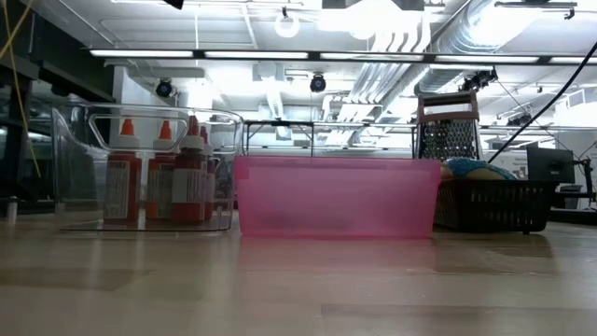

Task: Pick & Place Food Item
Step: Put the violet donut into the black bin, then return to Home Position

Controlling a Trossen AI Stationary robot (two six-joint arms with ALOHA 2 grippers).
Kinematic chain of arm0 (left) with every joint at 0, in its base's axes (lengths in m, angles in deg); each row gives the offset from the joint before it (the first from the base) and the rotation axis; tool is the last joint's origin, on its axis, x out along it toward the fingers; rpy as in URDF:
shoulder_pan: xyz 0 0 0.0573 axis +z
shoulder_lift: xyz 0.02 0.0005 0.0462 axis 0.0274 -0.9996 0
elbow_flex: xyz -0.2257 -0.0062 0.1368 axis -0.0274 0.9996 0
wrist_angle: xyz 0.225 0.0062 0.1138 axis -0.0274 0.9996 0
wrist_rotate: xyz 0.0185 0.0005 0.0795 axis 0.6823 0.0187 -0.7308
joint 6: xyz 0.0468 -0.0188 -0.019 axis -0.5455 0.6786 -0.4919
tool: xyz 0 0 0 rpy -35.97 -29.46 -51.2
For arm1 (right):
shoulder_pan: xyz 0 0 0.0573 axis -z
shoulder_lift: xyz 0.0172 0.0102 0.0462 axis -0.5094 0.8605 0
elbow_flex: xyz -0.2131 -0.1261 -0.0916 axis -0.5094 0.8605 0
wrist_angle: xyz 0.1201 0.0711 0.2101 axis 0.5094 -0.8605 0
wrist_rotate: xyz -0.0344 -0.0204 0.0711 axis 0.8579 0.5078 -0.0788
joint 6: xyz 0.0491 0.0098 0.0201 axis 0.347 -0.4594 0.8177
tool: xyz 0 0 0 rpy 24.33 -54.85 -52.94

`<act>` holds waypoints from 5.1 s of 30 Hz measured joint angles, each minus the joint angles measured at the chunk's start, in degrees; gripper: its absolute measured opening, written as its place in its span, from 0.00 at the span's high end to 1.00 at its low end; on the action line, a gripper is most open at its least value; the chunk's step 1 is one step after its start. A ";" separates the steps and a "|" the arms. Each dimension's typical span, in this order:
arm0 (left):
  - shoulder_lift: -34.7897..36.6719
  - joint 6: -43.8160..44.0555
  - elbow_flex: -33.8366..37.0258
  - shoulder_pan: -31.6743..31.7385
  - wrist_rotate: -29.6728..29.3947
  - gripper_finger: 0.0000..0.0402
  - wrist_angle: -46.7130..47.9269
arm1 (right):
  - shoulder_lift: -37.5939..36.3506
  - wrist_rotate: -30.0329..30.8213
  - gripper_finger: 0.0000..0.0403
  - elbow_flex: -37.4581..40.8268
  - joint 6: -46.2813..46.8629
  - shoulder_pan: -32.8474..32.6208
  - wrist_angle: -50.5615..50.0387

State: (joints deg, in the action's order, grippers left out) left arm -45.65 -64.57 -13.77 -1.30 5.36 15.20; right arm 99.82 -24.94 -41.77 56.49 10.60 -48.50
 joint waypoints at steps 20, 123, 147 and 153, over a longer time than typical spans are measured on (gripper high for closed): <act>0.00 -0.42 0.00 0.00 0.04 0.54 5.34 | -2.04 37.05 0.96 0.06 33.08 -6.26 -43.98; -0.02 0.88 0.07 0.00 -8.99 0.54 7.49 | -14.63 25.95 0.65 18.21 35.40 4.80 -32.31; 3.45 6.87 0.20 13.24 -12.81 0.54 16.17 | -42.82 16.37 0.60 40.38 21.15 10.05 -0.26; 4.74 6.51 0.20 14.60 -12.96 0.54 17.35 | -48.26 6.51 0.60 46.39 17.60 17.06 10.91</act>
State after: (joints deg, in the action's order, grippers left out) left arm -40.92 -58.06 -13.57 13.30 -7.60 32.55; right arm 51.56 -18.43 4.62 74.09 27.65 -37.60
